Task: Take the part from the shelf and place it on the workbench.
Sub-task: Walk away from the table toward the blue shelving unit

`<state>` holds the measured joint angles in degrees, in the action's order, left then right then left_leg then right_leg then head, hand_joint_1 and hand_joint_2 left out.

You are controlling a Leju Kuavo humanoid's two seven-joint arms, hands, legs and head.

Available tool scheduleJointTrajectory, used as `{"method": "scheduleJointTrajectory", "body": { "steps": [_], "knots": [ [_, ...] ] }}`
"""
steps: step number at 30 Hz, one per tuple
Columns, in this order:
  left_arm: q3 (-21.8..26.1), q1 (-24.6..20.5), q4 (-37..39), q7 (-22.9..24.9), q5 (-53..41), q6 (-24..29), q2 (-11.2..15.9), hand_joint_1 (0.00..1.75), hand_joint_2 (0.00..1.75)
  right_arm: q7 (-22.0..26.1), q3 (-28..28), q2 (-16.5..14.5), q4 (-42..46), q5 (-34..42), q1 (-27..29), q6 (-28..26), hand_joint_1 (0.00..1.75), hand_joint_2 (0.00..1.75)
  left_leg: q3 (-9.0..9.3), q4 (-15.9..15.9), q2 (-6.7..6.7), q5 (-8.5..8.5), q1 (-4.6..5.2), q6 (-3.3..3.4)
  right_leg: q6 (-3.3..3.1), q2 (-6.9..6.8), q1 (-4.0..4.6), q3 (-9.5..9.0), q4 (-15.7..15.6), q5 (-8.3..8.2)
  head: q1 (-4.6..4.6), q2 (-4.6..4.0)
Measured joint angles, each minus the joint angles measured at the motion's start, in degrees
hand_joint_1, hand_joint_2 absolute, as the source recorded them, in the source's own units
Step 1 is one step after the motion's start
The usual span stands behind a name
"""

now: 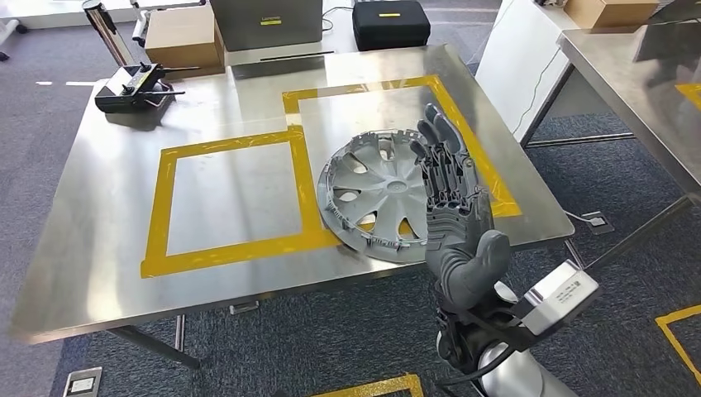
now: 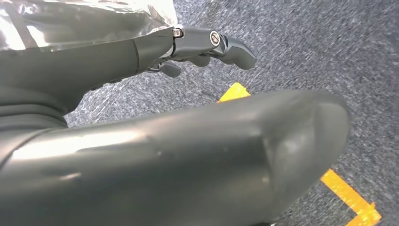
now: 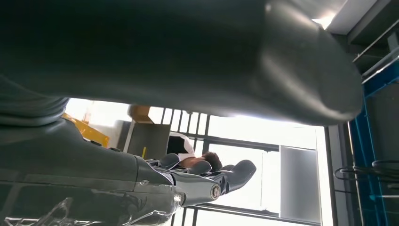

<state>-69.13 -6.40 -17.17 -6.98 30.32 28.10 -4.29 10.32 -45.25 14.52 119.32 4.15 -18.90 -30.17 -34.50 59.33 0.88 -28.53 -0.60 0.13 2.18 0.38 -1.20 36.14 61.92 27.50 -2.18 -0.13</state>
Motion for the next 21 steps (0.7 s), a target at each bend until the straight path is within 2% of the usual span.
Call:
{"method": "scheduleJointTrajectory", "body": {
  "steps": [1, 4, 6, 7, 9, 10, 11, 12, 14, 16, 19, 20, 21],
  "knots": [
    [0.00, -0.05, 0.00, 0.05, 0.02, -0.03, 0.02, 0.00, 0.00, -0.02, -0.02, 0.00, -0.02, 0.13, -0.12, 0.00, 0.00, 0.00, -0.01, 0.17, 0.01, -0.11, 0.02, -0.37, -0.29, 0.07, 0.10, -0.70, -1.51, -0.29, 0.08, 0.00],
    [-0.02, -0.11, -0.01, 0.22, 0.04, -0.20, 0.03, 0.00, 0.00, -0.07, -0.04, 0.06, -0.04, 0.39, -0.30, -0.01, 0.00, 0.00, 0.08, 0.12, -0.02, -0.18, -0.08, -1.27, -1.66, 0.16, 0.33, -0.80, -1.95, -0.21, 0.33, 0.00],
    [-0.02, -0.15, -0.01, 0.27, 0.03, -0.27, 0.03, 0.00, 0.00, -0.05, -0.09, 0.04, -0.05, 0.49, -0.46, 0.00, 0.00, 0.00, -0.44, 1.79, -0.09, -1.83, -0.13, -1.75, -2.50, -0.03, 0.24, -0.88, -2.14, -0.35, 0.45, 0.00],
    [-0.02, -0.17, -0.01, 0.27, 0.02, -0.28, 0.04, 0.00, 0.00, -0.05, -0.13, 0.02, -0.05, 0.59, -0.52, 0.01, 0.00, 0.00, -1.36, 4.27, -0.12, -3.51, -0.14, -1.90, -2.84, -0.15, 0.23, -0.92, -2.20, -0.40, 0.52, 0.00],
    [-0.02, -0.16, -0.01, 0.28, 0.02, -0.30, 0.07, 0.00, 0.00, -0.04, -0.21, -0.01, -0.13, 0.82, -0.57, 0.01, 0.00, 0.00, -4.13, 11.45, -0.13, -7.10, -0.12, -2.02, -3.23, -0.30, 0.41, -0.90, -2.20, -0.40, 0.64, 0.00],
    [-0.03, -0.13, -0.01, 0.30, 0.02, -0.31, 0.09, 0.00, 0.00, -0.04, -0.27, -0.01, -0.20, 0.89, -0.57, 0.01, 0.00, 0.00, -5.15, 14.21, -0.13, -8.03, -0.12, -2.00, -3.34, -0.33, 0.52, -0.89, -2.20, -0.42, 0.64, 0.00],
    [-0.03, -0.11, -0.01, 0.32, 0.02, -0.31, 0.11, 0.00, 0.00, -0.04, -0.31, -0.01, -0.30, 0.95, -0.57, 0.01, 0.00, 0.00, -5.38, 15.17, -0.13, -7.95, -0.12, -1.92, -3.39, -0.32, 0.61, -0.89, -2.19, -0.44, 0.66, 0.00],
    [-0.04, -0.11, -0.01, 0.34, 0.02, -0.32, 0.15, 0.00, 0.00, -0.04, -0.33, -0.01, -0.39, 1.03, -0.57, 0.01, 0.00, 0.00, -4.59, 13.96, -0.13, -6.85, -0.10, -1.76, -3.43, -0.29, 0.69, -0.91, -2.17, -0.46, 0.66, 0.00],
    [-0.04, -0.16, -0.01, 0.37, 0.02, -0.32, 0.22, 0.00, 0.00, 0.01, -0.35, -0.01, -0.47, 1.26, -0.58, 0.01, 0.00, 0.00, -0.87, 6.91, -0.12, -3.42, 0.03, -1.22, -3.40, -0.20, 0.76, -0.99, -2.14, -0.50, 0.66, 0.00],
    [-0.04, -0.24, -0.01, 0.41, 0.03, -0.32, 0.28, 0.00, 0.00, 0.13, -0.34, -0.02, -0.51, 1.47, -0.61, 0.00, 0.00, 0.00, 1.95, 1.04, -0.09, -1.54, 0.36, -0.68, -2.96, -0.12, 0.86, -0.84, -2.01, -0.67, 0.66, 0.00],
    [-0.04, -0.20, -0.01, 0.62, 0.06, -0.31, 0.36, 0.00, 0.00, 0.33, -0.34, -0.03, -0.61, 1.63, -0.65, -0.01, 0.00, 0.00, 2.20, -0.50, -0.06, -1.18, 0.62, -0.05, -1.86, -0.10, 0.72, -0.49, -2.15, -1.11, 0.65, 0.00],
    [-0.04, -0.19, -0.01, 0.68, 0.07, -0.30, 0.38, 0.00, 0.00, 0.38, -0.34, -0.02, -0.64, 1.67, -0.67, -0.01, 0.00, 0.00, 2.16, -0.76, -0.12, -0.86, 0.53, 0.25, -1.54, -0.10, 0.68, -0.38, -1.98, -0.76, 0.63, 0.00],
    [-0.04, -0.21, -0.01, 0.72, 0.07, -0.30, 0.39, 0.00, 0.00, 0.44, -0.32, -0.02, -0.67, 1.72, -0.72, -0.02, 0.00, 0.00, 2.07, -1.03, -0.22, -0.51, 0.39, 0.59, -1.26, -0.09, 0.66, -0.01, -0.99, 0.30, 0.56, 0.00]
  ]
}}
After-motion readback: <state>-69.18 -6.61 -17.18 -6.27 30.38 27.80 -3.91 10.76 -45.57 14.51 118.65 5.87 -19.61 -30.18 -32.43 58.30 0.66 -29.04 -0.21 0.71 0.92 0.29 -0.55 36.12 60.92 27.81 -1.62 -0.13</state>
